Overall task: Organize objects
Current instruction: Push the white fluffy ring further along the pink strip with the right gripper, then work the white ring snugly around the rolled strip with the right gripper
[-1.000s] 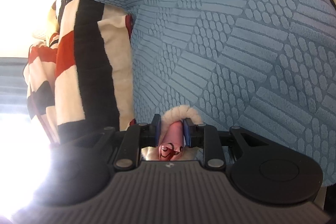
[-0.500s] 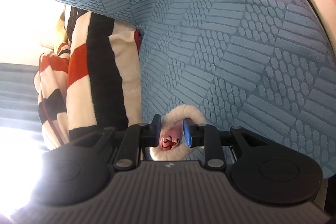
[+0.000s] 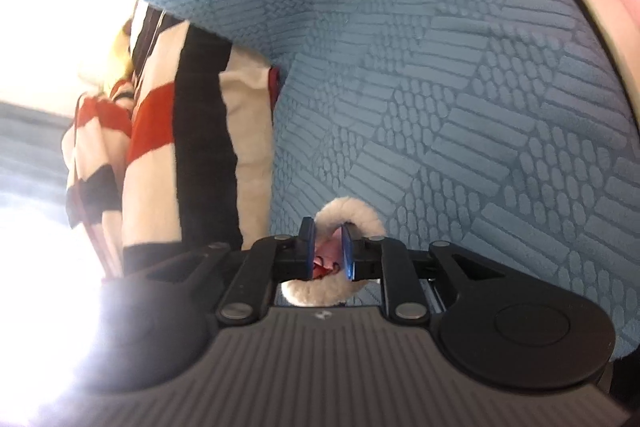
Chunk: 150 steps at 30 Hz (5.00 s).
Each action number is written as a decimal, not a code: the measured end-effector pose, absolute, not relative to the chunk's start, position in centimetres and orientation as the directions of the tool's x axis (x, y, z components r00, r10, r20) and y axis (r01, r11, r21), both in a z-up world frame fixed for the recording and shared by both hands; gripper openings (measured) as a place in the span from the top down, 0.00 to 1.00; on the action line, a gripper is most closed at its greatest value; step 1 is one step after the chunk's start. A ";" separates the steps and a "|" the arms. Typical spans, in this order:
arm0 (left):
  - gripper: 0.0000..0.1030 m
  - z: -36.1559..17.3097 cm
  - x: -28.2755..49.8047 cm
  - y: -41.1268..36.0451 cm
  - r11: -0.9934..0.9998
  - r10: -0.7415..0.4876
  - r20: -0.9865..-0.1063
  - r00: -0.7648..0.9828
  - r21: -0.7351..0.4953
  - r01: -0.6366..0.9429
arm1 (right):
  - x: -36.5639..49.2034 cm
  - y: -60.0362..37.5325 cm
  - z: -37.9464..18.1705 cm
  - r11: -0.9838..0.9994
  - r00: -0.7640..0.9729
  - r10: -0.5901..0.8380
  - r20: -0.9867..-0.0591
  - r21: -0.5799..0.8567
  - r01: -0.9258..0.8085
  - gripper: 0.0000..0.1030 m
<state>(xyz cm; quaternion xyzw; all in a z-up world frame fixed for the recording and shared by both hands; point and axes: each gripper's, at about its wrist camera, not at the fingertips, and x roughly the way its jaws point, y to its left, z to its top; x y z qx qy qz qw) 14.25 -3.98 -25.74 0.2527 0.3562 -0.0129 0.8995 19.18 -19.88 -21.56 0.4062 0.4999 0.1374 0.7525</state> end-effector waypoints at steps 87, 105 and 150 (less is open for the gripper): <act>0.87 -25.4 14.9 -0.9 0.946 0.149 -0.709 0.689 0.306 0.110 | 21.3 -18.3 -22.5 0.602 0.331 0.716 -0.615 0.784 0.152 0.66; 0.87 -24.9 15.4 -0.4 0.961 0.139 -0.701 0.699 0.265 0.074 | 20.4 -19.6 -20.8 0.542 0.420 0.734 -0.534 0.833 0.111 0.79; 0.91 -25.1 19.0 -5.2 0.697 0.115 -0.389 0.914 0.687 0.205 | 25.6 -23.9 -21.4 0.478 0.467 0.737 -0.489 0.865 0.152 0.78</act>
